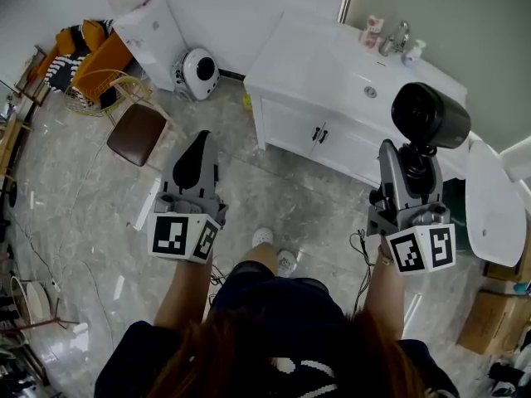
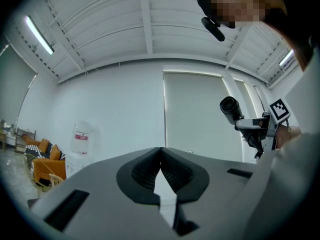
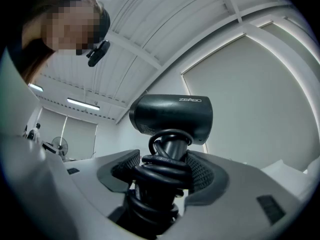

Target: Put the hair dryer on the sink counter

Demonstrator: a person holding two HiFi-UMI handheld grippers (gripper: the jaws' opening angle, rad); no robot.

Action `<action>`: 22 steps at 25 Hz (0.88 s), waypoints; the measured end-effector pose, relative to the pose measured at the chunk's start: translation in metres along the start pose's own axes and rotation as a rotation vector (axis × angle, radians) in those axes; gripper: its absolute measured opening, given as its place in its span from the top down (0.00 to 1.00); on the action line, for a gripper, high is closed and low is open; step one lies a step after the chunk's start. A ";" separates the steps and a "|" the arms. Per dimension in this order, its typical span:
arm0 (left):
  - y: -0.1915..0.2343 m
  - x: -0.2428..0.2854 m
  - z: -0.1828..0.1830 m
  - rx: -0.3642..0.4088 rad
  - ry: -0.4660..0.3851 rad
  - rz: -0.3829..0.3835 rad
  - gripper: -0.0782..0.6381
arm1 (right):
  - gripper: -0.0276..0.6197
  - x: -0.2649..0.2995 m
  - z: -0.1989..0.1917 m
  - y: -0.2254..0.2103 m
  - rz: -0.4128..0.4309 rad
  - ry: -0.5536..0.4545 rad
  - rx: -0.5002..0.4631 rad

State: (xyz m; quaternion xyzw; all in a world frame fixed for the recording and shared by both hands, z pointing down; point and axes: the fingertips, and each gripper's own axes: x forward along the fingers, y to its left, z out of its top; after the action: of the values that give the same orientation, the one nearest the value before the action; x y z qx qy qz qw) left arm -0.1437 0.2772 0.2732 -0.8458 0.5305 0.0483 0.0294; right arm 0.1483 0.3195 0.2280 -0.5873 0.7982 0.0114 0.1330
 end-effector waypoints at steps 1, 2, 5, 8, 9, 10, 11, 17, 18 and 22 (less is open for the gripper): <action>0.000 0.002 -0.002 0.002 0.005 -0.001 0.87 | 0.50 0.001 -0.002 -0.001 0.001 0.001 0.007; 0.001 0.005 -0.003 0.002 0.007 -0.003 0.87 | 0.50 0.003 -0.004 -0.002 0.001 0.002 0.012; 0.007 0.022 -0.007 -0.002 0.005 -0.009 0.87 | 0.50 0.015 -0.010 -0.008 -0.003 0.007 0.014; 0.014 0.048 -0.013 -0.009 -0.003 -0.024 0.87 | 0.50 0.035 -0.014 -0.018 -0.010 0.009 0.008; 0.018 0.058 -0.015 -0.013 -0.006 -0.028 0.87 | 0.50 0.044 -0.015 -0.021 -0.011 0.008 0.005; 0.022 0.069 -0.017 -0.018 -0.008 -0.032 0.87 | 0.50 0.053 -0.016 -0.024 -0.012 0.007 0.001; 0.026 0.081 -0.019 -0.022 -0.011 -0.036 0.87 | 0.50 0.063 -0.016 -0.027 -0.013 0.005 -0.003; 0.067 0.151 -0.016 -0.023 -0.035 -0.048 0.87 | 0.50 0.140 -0.014 -0.040 -0.009 -0.029 0.002; 0.075 0.162 -0.015 -0.025 -0.038 -0.048 0.87 | 0.50 0.152 -0.016 -0.041 -0.008 -0.029 0.002; 0.100 0.199 -0.018 -0.033 -0.046 -0.060 0.87 | 0.50 0.192 -0.028 -0.046 -0.015 -0.008 -0.013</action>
State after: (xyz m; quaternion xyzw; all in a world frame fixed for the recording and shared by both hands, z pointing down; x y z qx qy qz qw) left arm -0.1463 0.0540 0.2691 -0.8605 0.5030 0.0754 0.0290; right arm 0.1332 0.1208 0.2180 -0.5940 0.7933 0.0180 0.1326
